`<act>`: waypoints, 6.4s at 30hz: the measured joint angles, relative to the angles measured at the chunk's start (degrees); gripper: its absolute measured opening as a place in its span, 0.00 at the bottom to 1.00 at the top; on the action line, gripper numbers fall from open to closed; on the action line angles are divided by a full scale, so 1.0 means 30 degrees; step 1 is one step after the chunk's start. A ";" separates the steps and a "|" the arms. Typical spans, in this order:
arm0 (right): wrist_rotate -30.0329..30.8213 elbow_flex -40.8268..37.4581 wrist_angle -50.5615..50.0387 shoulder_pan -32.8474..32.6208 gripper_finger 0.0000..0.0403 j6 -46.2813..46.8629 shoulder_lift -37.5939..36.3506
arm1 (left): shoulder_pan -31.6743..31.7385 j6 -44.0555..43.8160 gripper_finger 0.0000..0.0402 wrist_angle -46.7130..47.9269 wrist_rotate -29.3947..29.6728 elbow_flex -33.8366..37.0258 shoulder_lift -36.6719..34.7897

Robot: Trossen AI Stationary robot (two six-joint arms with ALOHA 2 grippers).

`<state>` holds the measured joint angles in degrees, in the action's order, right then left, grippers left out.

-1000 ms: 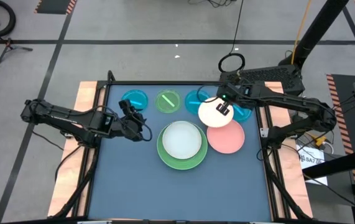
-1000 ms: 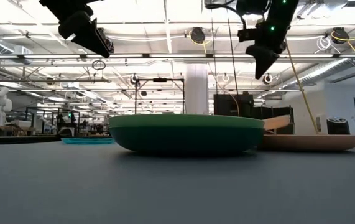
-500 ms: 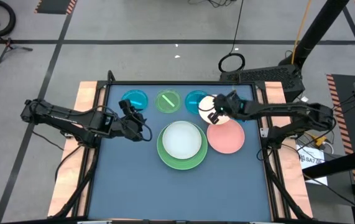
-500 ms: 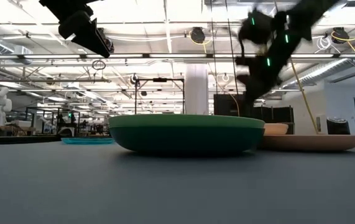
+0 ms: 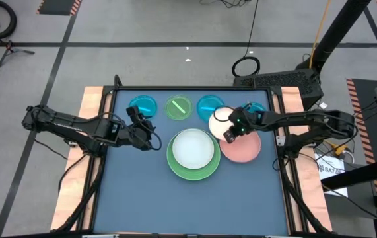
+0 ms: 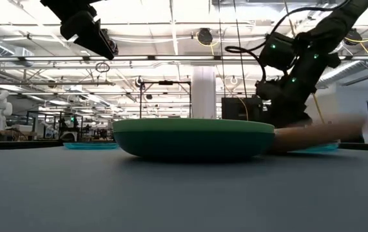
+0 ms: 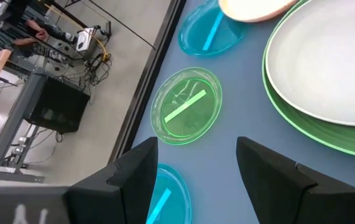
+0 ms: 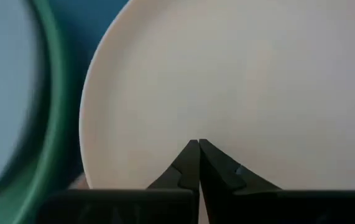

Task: Stack plastic plates
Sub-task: Stack the light orange plate on the orange plate, then remove the light orange plate from the orange plate to the middle left of the table

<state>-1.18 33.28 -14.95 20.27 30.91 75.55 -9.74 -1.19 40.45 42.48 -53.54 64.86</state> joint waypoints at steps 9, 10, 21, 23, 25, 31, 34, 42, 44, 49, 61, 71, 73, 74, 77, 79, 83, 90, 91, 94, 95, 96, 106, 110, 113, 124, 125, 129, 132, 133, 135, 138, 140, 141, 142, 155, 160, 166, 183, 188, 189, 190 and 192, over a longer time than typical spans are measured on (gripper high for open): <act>-0.2438 0.3029 -0.7613 -0.0357 0.00 0.0074 -0.1260 | -0.0012 -0.0007 0.56 -0.0013 0.0007 0.0000 0.0000; -0.2351 0.3599 -0.8649 -0.0455 0.00 0.0093 -0.1384 | -0.0007 0.0000 0.56 -0.0007 0.0005 0.0000 0.0000; -0.4048 0.4976 -1.2010 -0.4713 0.05 0.0423 -0.1882 | -0.0007 0.0729 0.56 -0.0222 0.0007 0.0000 -0.0007; -0.3894 0.4976 -1.1696 -0.5856 0.08 0.1013 -0.1772 | 0.0015 0.1064 0.56 -0.0438 0.0007 0.0000 -0.0007; -0.3085 0.4976 -1.1299 -0.7046 0.12 0.1549 -0.1749 | 0.0015 0.1606 0.56 -0.0788 0.0014 0.0000 -0.0007; 0.0486 0.4984 -1.0170 -0.9744 0.27 0.1830 -0.0638 | 0.0007 0.3630 0.56 -0.2556 0.0014 0.0000 -0.0007; 0.1178 0.4984 -0.9665 -1.0540 0.34 0.2017 0.0445 | 0.0007 0.4065 0.56 -0.2972 0.0004 0.0000 -0.0011; 0.2802 0.4991 -0.9437 -1.0958 0.33 0.2016 0.2833 | 0.0000 0.3728 0.56 -0.3002 -0.0151 0.0000 -0.0015; 0.2853 0.4991 -0.9017 -1.0943 0.25 0.1949 0.3122 | 0.0000 0.3525 0.56 -0.2998 -0.0208 0.0000 -0.0015; 0.2881 0.4991 -0.7722 -1.1052 0.03 0.1987 0.3433 | 0.0000 0.3224 0.56 -0.2940 -0.0749 0.0000 -0.0015; 0.3586 0.4743 -0.7332 -1.1176 0.18 0.4918 0.4714 | -0.0040 0.3150 0.56 -0.2827 -0.1078 0.0000 -0.0015; 0.1641 0.4928 -1.4379 -1.1797 0.31 0.8571 0.4372 | -0.0128 0.2882 0.56 -0.2746 -0.1080 0.0000 -0.0015; 0.1683 0.5263 -1.6232 -1.1974 0.32 0.9072 0.4362 | -0.0134 0.2788 0.56 -0.2610 -0.1104 0.0000 -0.0015; 0.1740 0.5391 -1.7120 -1.2067 0.32 0.9227 0.4342 | -0.0138 0.2764 0.56 -0.2540 -0.1128 0.0000 -0.0015; 0.2291 0.5581 -1.8932 -1.2206 0.32 0.9560 0.4349 | -0.0175 0.2674 0.56 -0.2436 -0.1133 0.0000 -0.0015; 0.2368 0.5632 -1.8995 -1.2259 0.32 0.9458 0.4295 | -0.0175 0.2659 0.56 -0.2426 -0.1137 0.0000 -0.0015; 0.2010 0.5639 -1.8830 -1.2451 0.32 0.8640 0.3975 | -0.0175 0.2653 0.56 -0.2404 -0.1137 0.0000 -0.0015; 0.1299 0.5639 -1.7635 -1.2466 0.32 0.7942 0.2330 | -0.0175 0.2652 0.56 -0.2404 -0.1137 0.0000 -0.0015; 0.1293 0.5639 -1.7530 -1.2481 0.32 0.7972 0.2011 | -0.0175 0.2645 0.56 -0.2412 -0.1137 0.0000 -0.0015; 0.1460 0.5639 -1.6985 -1.2481 0.32 0.8253 0.1157 | -0.0175 0.2652 0.56 -0.2412 -0.1137 0.0000 -0.0015; 0.1524 0.5639 -1.6507 -1.2504 0.32 0.8275 0.0913 | -0.0175 0.2652 0.56 -0.2412 -0.1137 0.0000 -0.0015; 0.1663 0.5639 -1.5838 -1.2566 0.32 0.8229 0.0679 | -0.0175 0.2652 0.56 -0.2415 -0.1137 0.0000 -0.0015; 0.3533 0.5654 -1.1929 -1.3547 0.32 0.4661 0.2907 | -0.0175 0.2599 0.56 -0.2419 -0.1137 0.0000 -0.0015; 0.4518 0.5654 -1.1895 -1.3544 0.32 0.4783 0.4382 | -0.0175 0.2572 0.56 -0.2419 -0.1137 0.0000 -0.0015; 0.4467 0.5654 -1.1432 -1.3544 0.31 0.4535 0.4881 | -0.0175 0.2572 0.56 -0.2419 -0.1137 0.0000 -0.0015; 0.3591 0.5732 -1.1719 -1.3918 0.05 0.5362 0.3114 | -0.0177 0.2439 0.56 -0.2484 -0.1137 0.0000 -0.0015; 0.3405 0.5852 -1.1819 -1.4144 0.04 0.5515 0.2345 | -0.0175 0.2346 0.56 -0.2492 -0.1137 0.0000 -0.0015; 0.3974 0.6037 -1.0944 -1.5253 0.04 0.6407 -0.1583 | -0.0180 0.2217 0.56 -0.2510 -0.1146 0.0000 -0.0015; 0.6045 0.5430 -0.9415 -1.6275 0.04 0.6966 -0.4751 | -0.0182 0.2222 0.56 -0.2560 -0.1151 0.0000 -0.0015; 0.6828 0.5076 -0.9150 -1.6562 0.04 0.7352 -0.5663 | -0.0180 0.2222 0.56 -0.2572 -0.1151 0.0000 -0.0015; 0.8244 0.4104 -0.8891 -1.7055 0.04 0.8691 -0.7259 | -0.0182 0.2222 0.56 -0.2572 -0.1151 0.0000 -0.0015; 0.9470 0.2507 -0.9210 -1.7416 0.07 1.1578 -0.9045 | -0.0175 0.2218 0.56 -0.2572 -0.1151 0.0000 -0.0015; 0.9468 0.1367 -0.9483 -1.7420 0.13 1.3541 -0.9770 | -0.0176 0.2195 0.56 -0.2572 -0.1159 0.0000 -0.0015; 0.9482 0.0812 -0.9452 -1.7420 0.15 1.4425 -1.0005 | -0.0182 0.2193 0.56 -0.2572 -0.1159 0.0000 -0.0015; 0.9474 0.0290 -0.9317 -1.7420 0.17 1.4985 -1.0173 | -0.0175 0.2193 0.56 -0.2572 -0.1159 0.0000 -0.0015; 0.9942 -0.0575 -0.7818 -1.7420 0.01 1.3921 -1.0945 | -0.0175 0.2165 0.56 -0.2572 -0.1173 0.0000 -0.0015; 0.9675 -0.0583 -0.7894 -1.7413 0.03 1.4867 -0.9716 | -0.0175 0.2157 0.56 -0.2574 -0.1173 0.0000 -0.0015; 0.6486 -0.0583 -0.5077 -1.7411 0.04 1.0343 -0.7107 | -0.0179 0.2164 0.56 -0.2699 -0.1173 0.0000 -0.0015; 0.2564 0.0779 -0.7465 -1.7551 0.24 0.9210 -0.2596 | -0.0182 0.2361 0.56 -0.2850 -0.1179 0.0007 -0.0015; 0.2450 0.3240 -1.1503 -1.8268 0.20 0.8270 -0.2485 | -0.0146 0.2525 0.56 -0.2890 -0.1178 0.0007 -0.0010; 0.2509 0.3329 -1.1459 -1.8410 0.19 0.7664 -0.2485 | -0.0104 0.2667 0.56 -0.2967 -0.1175 0.0007 -0.0009; 0.2668 0.3337 -1.1384 -1.8537 0.19 0.7319 -0.2475 | -0.0064 0.2790 0.56 -0.3125 -0.1176 0.0007 -0.0010; 0.3039 0.3312 -1.1516 -1.8695 0.20 0.7151 -0.2395 | 0.0080 0.3081 0.56 -0.3517 -0.1173 0.0007 -0.0015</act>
<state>7.94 43.21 -49.50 -35.81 52.37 68.37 -9.50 8.05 29.90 38.96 -53.52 64.82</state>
